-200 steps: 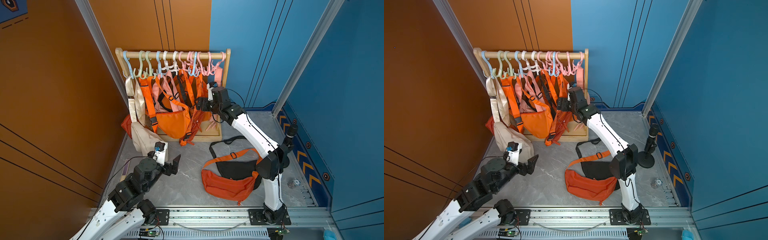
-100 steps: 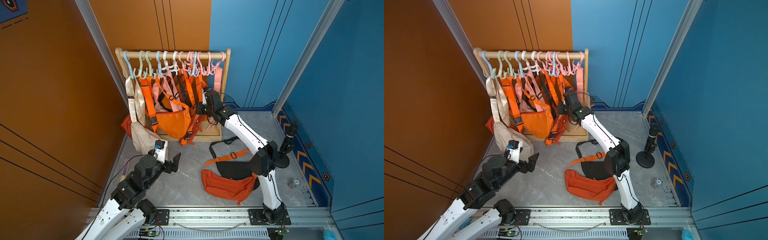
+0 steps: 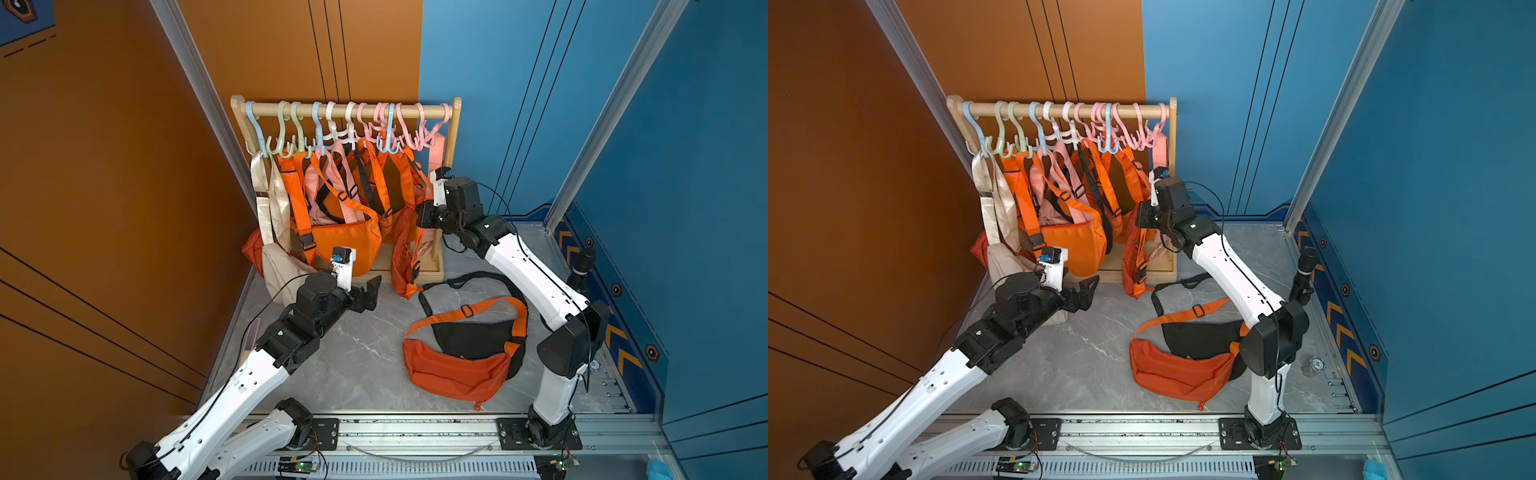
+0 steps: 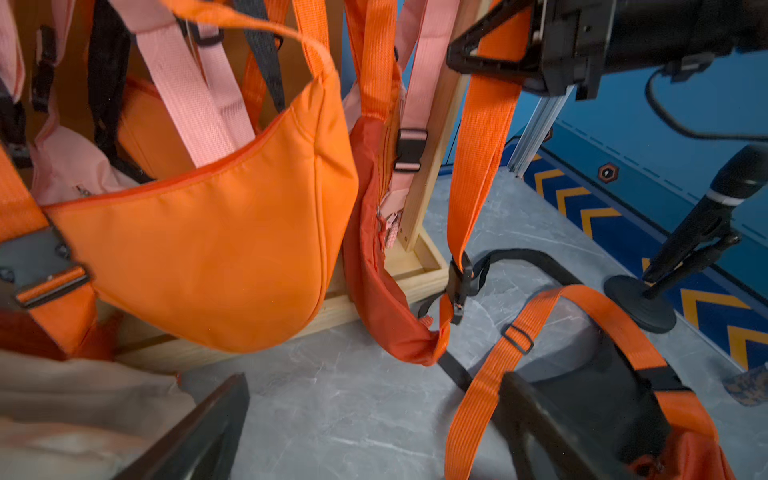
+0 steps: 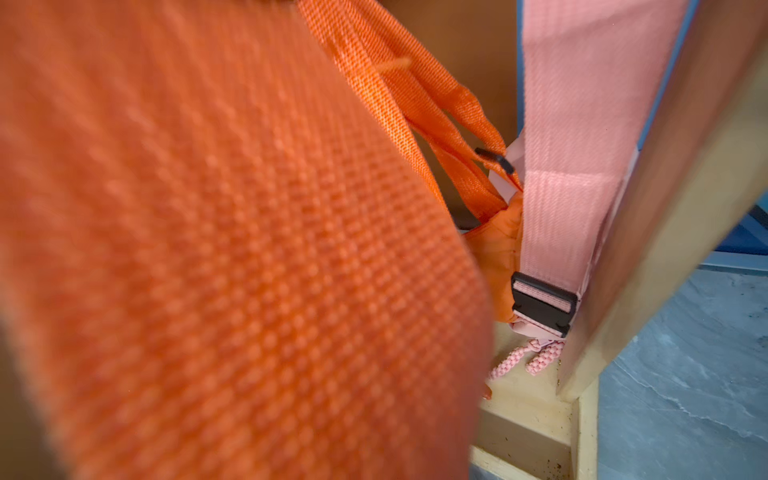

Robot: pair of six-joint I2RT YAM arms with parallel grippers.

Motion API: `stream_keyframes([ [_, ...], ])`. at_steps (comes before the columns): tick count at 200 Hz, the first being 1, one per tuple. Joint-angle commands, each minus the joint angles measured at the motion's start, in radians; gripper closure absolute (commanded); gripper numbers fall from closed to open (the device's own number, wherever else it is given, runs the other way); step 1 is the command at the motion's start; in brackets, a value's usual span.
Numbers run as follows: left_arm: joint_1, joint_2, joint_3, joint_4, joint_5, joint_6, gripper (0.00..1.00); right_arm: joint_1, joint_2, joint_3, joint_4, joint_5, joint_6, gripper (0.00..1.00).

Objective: Take the bag off the hook
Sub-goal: Pick up the bag from the hook.

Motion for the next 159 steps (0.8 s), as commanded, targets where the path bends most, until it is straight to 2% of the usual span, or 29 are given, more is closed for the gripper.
stream_keyframes([
  [1, -0.011, 0.069, 0.075, 0.133, 0.000, 0.017, 0.05, -0.036, -0.032, -0.025, -0.004, -0.043, -0.034, 1.00],
  [63, -0.008, 0.397, 0.309, 0.312, 0.010, 0.092, 0.07, -0.164, -0.077, -0.073, -0.004, -0.116, -0.019, 1.00],
  [159, 0.055, 0.828, 0.733, 0.390, 0.073, 0.139, 0.11, -0.255, -0.117, -0.178, 0.111, -0.224, 0.024, 1.00],
])
